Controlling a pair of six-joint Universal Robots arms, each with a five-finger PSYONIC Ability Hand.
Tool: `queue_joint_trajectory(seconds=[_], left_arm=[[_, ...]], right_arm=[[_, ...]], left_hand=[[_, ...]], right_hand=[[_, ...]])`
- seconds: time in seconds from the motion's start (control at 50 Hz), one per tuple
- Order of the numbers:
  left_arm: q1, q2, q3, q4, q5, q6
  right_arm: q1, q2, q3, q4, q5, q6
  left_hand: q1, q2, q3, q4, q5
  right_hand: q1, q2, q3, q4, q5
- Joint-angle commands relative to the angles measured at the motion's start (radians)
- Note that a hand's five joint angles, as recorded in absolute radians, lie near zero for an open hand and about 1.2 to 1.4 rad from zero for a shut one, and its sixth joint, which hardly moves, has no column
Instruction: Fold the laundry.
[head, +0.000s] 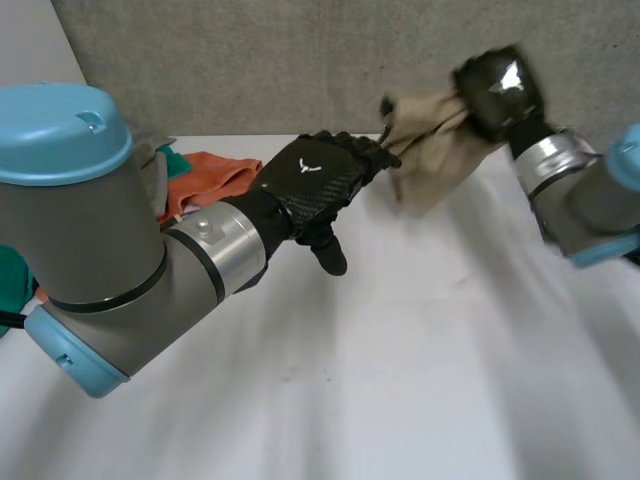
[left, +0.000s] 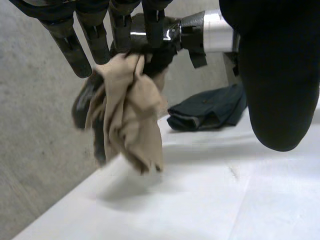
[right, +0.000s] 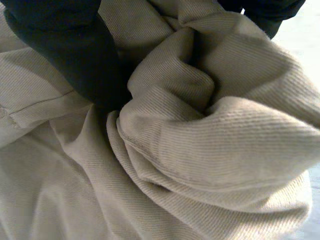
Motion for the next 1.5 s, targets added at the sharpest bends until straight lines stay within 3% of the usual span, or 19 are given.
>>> queue_joint_trajectory(seconds=[0.02,0.3,0.46,0.6,0.66,0.68,0.7,0.74,0.9,0.96,1.04,1.12,1.18,1.24,1.3,1.34,1.36,1.44,1.5], left_arm=[[-0.016,0.025,-0.004,0.04,0.003,-0.023],[-0.018,0.017,-0.013,0.048,0.003,-0.033],[-0.019,0.008,-0.025,0.046,0.001,-0.033],[-0.019,0.012,-0.025,0.046,0.001,-0.033],[-0.022,0.017,-0.024,0.046,0.001,-0.033],[-0.022,0.019,-0.022,0.046,0.001,-0.032],[-0.025,0.02,-0.021,0.046,0.001,-0.032],[-0.03,0.022,-0.019,0.046,0.001,-0.032],[-0.036,0.025,-0.018,0.046,0.0,-0.032],[-0.037,0.034,-0.022,0.045,-0.002,-0.033],[-0.036,0.065,-0.027,0.045,-0.005,-0.032],[-0.022,0.103,-0.021,0.046,-0.017,-0.032],[-0.005,0.123,-0.016,0.054,-0.052,-0.03],[0.036,0.15,-0.015,0.089,-0.151,-0.026],[0.114,0.172,-0.013,0.149,-0.246,-0.015],[0.165,0.173,-0.015,0.179,-0.266,-0.004],[0.221,0.169,-0.018,0.202,-0.266,0.009],[0.379,0.106,-0.016,0.235,-0.254,0.083],[0.467,0.023,-0.001,0.241,-0.247,0.16]], right_arm=[[-0.188,0.098,-0.198,-0.078,-0.029,0.152],[-0.446,0.461,-0.378,-0.17,-0.15,0.224],[-0.552,0.468,-0.212,-0.238,-0.245,0.208],[-0.56,0.383,-0.083,-0.238,-0.273,0.208],[-0.561,0.299,-0.01,-0.186,-0.268,0.208],[-0.561,0.253,0.018,-0.143,-0.262,0.207],[-0.561,0.231,0.03,-0.12,-0.258,0.207],[-0.561,0.187,0.053,-0.068,-0.247,0.207],[-0.632,-0.037,0.113,0.291,-0.101,0.144],[-0.669,-0.089,0.09,0.434,0.052,0.037],[-0.692,-0.151,-0.021,0.536,0.325,-0.205],[-0.654,-0.181,-0.063,0.482,0.416,-0.285],[-0.569,-0.203,-0.048,0.411,0.399,-0.252],[-0.471,-0.301,0.048,0.308,0.353,-0.174],[-0.391,-0.42,0.203,0.196,0.237,-0.082],[-0.348,-0.468,0.286,0.14,0.152,-0.04],[-0.301,-0.5,0.364,0.091,0.067,-0.005],[-0.178,-0.546,0.525,0.032,-0.079,0.032],[-0.1,-0.551,0.595,0.046,-0.109,0.03]], left_hand=[[-0.005,-0.02,-0.027,-0.019,-0.038],[0.004,-0.011,-0.019,-0.01,-0.03],[0.007,-0.008,-0.016,-0.007,-0.027],[0.007,-0.008,-0.016,-0.007,-0.027],[0.007,-0.008,-0.016,-0.007,-0.027],[0.007,-0.008,-0.016,-0.007,-0.027],[0.007,-0.008,-0.016,-0.007,-0.027],[0.007,-0.008,-0.016,-0.007,-0.027],[0.007,-0.008,-0.016,-0.007,-0.027],[0.007,-0.008,-0.016,-0.007,-0.027],[0.007,-0.008,-0.016,-0.007,-0.027],[0.007,-0.008,-0.016,-0.007,-0.027],[0.007,-0.008,-0.016,-0.007,-0.027],[-0.002,-0.017,-0.024,-0.016,-0.035],[-0.005,-0.02,-0.027,-0.019,-0.038],[-0.005,-0.02,-0.027,-0.019,-0.038],[-0.005,-0.02,-0.027,-0.019,-0.038],[-0.005,-0.02,-0.027,-0.019,-0.038],[-0.005,-0.02,-0.027,-0.019,-0.038]], right_hand=[[0.36,0.234,0.221,0.196,0.291],[0.36,0.234,0.221,0.196,0.291],[0.36,0.234,0.221,0.196,0.291],[0.36,0.234,0.221,0.196,0.291],[-0.083,-0.209,-0.223,-0.247,-0.152],[-0.509,-0.635,-0.649,-0.674,-0.578],[-0.729,-0.855,-0.868,-0.893,-0.798],[-0.861,-0.987,-1.001,-1.026,-0.931],[-0.861,-0.987,-1.001,-1.026,-0.931],[-0.861,-0.987,-1.001,-1.026,-0.931],[-0.861,-0.987,-1.001,-1.026,-0.931],[-0.861,-0.987,-1.001,-1.026,-0.931],[-0.861,-0.987,-1.001,-1.026,-0.931],[-0.861,-0.987,-1.001,-1.026,-0.931],[-0.861,-0.987,-1.001,-1.026,-0.931],[-0.861,-0.987,-1.001,-1.026,-0.931],[-0.861,-0.987,-1.001,-1.026,-0.931],[-0.861,-0.987,-1.001,-1.026,-0.931],[-0.861,-0.987,-1.001,-1.026,-0.931]])
